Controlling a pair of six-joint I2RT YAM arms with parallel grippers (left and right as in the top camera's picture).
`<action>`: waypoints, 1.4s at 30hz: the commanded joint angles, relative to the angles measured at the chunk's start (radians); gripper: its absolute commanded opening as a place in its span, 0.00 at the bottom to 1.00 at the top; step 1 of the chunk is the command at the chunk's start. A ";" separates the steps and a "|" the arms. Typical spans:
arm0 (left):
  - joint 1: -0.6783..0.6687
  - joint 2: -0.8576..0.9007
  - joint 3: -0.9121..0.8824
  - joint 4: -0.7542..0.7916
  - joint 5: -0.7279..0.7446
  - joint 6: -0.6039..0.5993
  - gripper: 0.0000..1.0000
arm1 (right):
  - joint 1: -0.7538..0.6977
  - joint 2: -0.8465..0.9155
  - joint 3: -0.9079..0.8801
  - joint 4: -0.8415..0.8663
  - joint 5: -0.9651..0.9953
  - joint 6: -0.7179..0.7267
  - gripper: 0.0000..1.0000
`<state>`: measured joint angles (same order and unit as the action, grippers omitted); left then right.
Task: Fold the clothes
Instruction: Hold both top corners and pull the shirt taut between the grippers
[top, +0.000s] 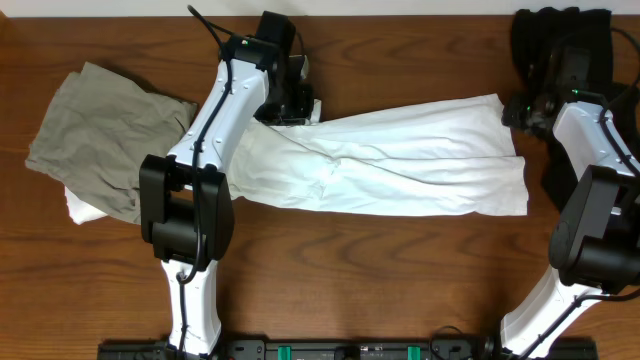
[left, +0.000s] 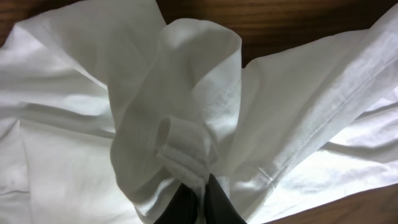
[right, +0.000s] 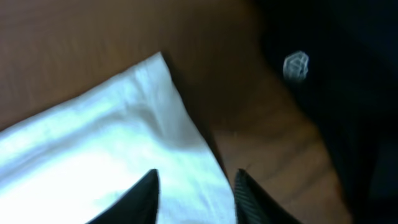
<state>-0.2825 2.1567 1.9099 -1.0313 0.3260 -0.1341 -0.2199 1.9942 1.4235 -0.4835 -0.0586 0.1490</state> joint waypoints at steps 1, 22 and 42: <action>-0.001 0.005 0.003 -0.002 -0.005 -0.002 0.06 | -0.002 0.003 0.001 0.052 -0.009 0.000 0.43; -0.001 0.005 0.003 0.023 -0.005 -0.002 0.06 | 0.048 0.203 0.001 0.246 -0.088 0.019 0.55; -0.001 0.005 0.003 0.023 -0.005 -0.002 0.06 | 0.060 0.220 0.001 0.269 -0.033 0.038 0.06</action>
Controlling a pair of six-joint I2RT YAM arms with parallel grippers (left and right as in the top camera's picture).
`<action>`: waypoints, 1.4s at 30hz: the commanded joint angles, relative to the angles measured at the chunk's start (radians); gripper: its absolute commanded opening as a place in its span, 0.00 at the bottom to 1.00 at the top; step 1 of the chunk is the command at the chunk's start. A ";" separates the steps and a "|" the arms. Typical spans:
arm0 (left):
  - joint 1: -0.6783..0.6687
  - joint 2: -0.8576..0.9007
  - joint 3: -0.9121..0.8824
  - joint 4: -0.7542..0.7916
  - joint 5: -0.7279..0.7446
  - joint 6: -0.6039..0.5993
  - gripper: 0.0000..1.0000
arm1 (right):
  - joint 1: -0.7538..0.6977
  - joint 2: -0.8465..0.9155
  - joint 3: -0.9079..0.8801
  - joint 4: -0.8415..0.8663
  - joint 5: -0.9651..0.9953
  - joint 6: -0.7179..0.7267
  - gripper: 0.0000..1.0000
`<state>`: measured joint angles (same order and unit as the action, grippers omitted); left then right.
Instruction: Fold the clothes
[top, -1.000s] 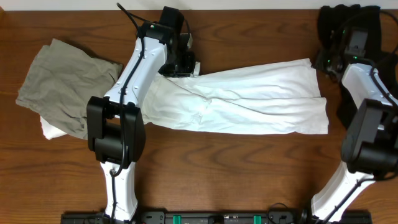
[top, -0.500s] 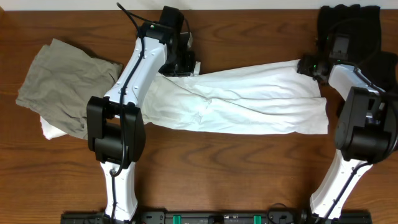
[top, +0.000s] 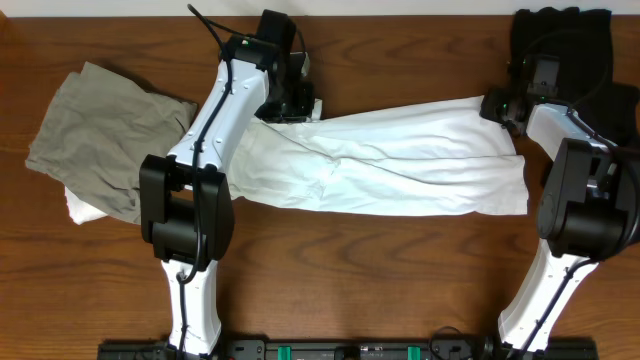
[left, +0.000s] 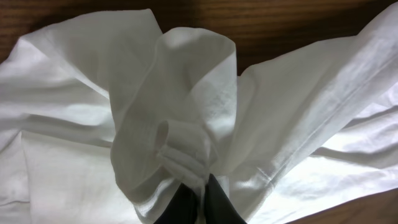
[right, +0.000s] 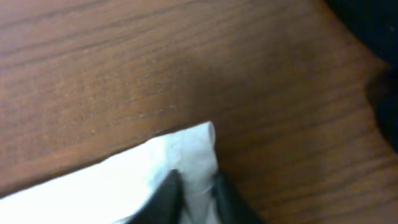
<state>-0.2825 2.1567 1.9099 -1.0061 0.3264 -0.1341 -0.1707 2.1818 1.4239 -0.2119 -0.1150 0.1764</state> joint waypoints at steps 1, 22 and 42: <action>-0.001 0.005 0.003 -0.003 -0.006 -0.002 0.06 | 0.010 0.036 0.001 -0.001 0.027 0.010 0.01; 0.000 0.000 0.004 -0.154 -0.001 -0.021 0.06 | -0.053 -0.139 0.001 -0.196 0.066 0.010 0.01; 0.000 0.000 0.003 -0.267 0.005 -0.037 0.06 | -0.053 -0.259 0.001 -0.623 0.082 0.002 0.05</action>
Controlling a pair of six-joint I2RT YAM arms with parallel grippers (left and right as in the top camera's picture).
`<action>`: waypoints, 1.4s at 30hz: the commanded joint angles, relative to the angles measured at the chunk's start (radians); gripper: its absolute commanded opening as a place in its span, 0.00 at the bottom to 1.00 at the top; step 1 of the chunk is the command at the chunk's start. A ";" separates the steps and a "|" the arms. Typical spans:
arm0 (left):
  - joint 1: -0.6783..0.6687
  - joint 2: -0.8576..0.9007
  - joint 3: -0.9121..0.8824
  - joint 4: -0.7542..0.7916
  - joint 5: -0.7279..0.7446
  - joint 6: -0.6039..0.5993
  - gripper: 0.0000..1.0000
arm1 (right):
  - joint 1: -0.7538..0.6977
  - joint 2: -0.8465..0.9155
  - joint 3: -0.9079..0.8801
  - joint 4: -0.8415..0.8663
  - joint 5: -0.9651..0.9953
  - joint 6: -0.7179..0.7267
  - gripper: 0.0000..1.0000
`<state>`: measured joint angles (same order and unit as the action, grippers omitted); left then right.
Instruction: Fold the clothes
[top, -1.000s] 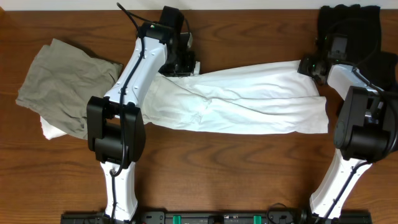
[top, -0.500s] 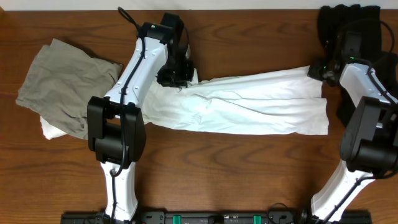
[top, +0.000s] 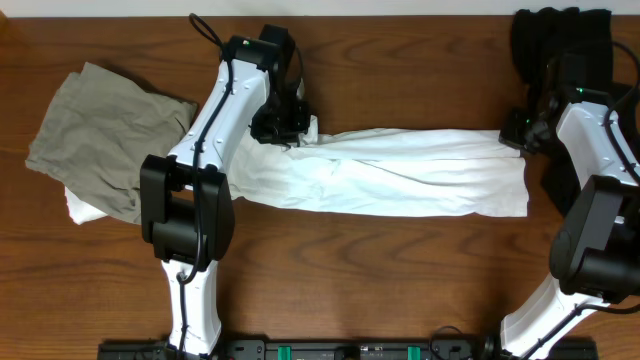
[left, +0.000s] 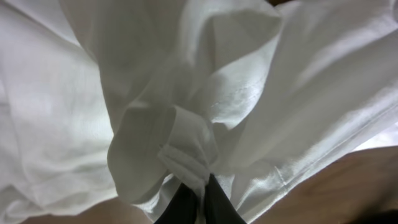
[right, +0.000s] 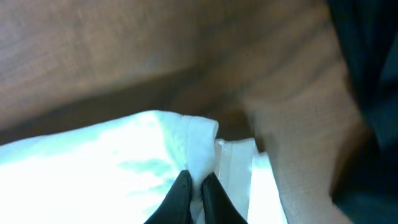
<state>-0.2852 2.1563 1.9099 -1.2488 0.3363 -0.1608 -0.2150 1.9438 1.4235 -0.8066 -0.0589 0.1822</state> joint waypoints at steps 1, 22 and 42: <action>0.002 0.000 0.003 -0.033 -0.005 -0.010 0.06 | -0.009 -0.021 0.002 -0.042 0.040 -0.003 0.05; -0.011 0.000 -0.062 -0.087 -0.005 -0.029 0.11 | -0.007 -0.021 0.002 -0.219 0.249 0.004 0.08; -0.029 0.000 -0.065 -0.097 -0.005 -0.028 0.11 | -0.008 -0.021 0.001 -0.331 0.290 -0.026 0.38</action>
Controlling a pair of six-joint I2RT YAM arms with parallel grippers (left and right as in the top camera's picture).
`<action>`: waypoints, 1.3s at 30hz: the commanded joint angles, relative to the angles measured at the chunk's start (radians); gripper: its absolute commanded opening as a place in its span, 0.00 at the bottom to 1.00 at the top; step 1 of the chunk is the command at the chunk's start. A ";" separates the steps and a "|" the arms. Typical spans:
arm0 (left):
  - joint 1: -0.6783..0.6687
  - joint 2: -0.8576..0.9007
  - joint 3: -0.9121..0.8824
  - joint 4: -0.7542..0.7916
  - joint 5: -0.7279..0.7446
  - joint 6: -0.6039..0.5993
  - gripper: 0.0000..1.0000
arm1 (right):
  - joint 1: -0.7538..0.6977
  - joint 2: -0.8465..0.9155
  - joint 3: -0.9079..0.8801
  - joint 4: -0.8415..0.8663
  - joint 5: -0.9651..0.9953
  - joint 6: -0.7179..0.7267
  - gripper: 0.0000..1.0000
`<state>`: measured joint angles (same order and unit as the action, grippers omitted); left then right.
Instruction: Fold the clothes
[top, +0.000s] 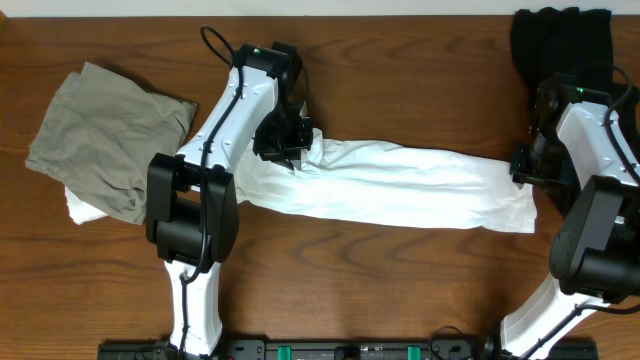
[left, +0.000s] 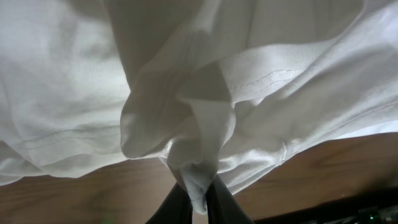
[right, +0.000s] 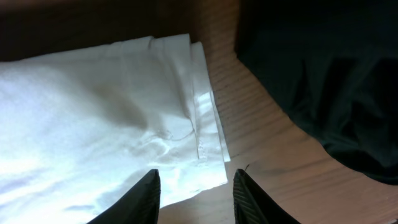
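A white garment (top: 400, 185) lies folded lengthwise as a long band across the table's middle. My left gripper (top: 295, 150) is shut on a bunched fold at its left end; the wrist view shows white cloth (left: 199, 180) pinched between the dark fingers (left: 177, 208). My right gripper (top: 522, 168) stands open over the band's right end, fingers (right: 140, 199) apart above the layered hem (right: 199, 124), holding nothing.
A khaki garment (top: 100, 135) lies crumpled at the far left with a bit of white cloth (top: 80, 208) under it. Dark clothing (top: 560, 40) is heaped at the back right corner, beside the right arm (top: 590, 130).
The right gripper has let go of the garment's right end and now stands open over it. The band lies nearer the front, its upper layer folded down. The left gripper still grips.
The white garment lay wide, its top right corner flared back; the left gripper held its left end and the right gripper was open. The right then shut on that corner, brought it forward over the lower layer, and has now released it.
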<state>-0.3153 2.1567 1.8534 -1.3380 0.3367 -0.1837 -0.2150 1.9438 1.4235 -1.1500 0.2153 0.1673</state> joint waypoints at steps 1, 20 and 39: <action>0.002 0.000 -0.009 -0.008 -0.006 -0.005 0.11 | -0.008 -0.021 -0.001 0.031 0.013 -0.011 0.39; 0.002 0.000 -0.009 -0.004 -0.006 -0.005 0.11 | -0.008 0.019 -0.037 0.174 -0.092 -0.011 0.36; 0.002 0.000 -0.009 -0.003 -0.006 -0.005 0.11 | -0.015 0.060 -0.038 0.194 -0.028 -0.019 0.46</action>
<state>-0.3153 2.1563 1.8534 -1.3361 0.3367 -0.1833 -0.2153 1.9953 1.3907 -0.9615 0.1364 0.1558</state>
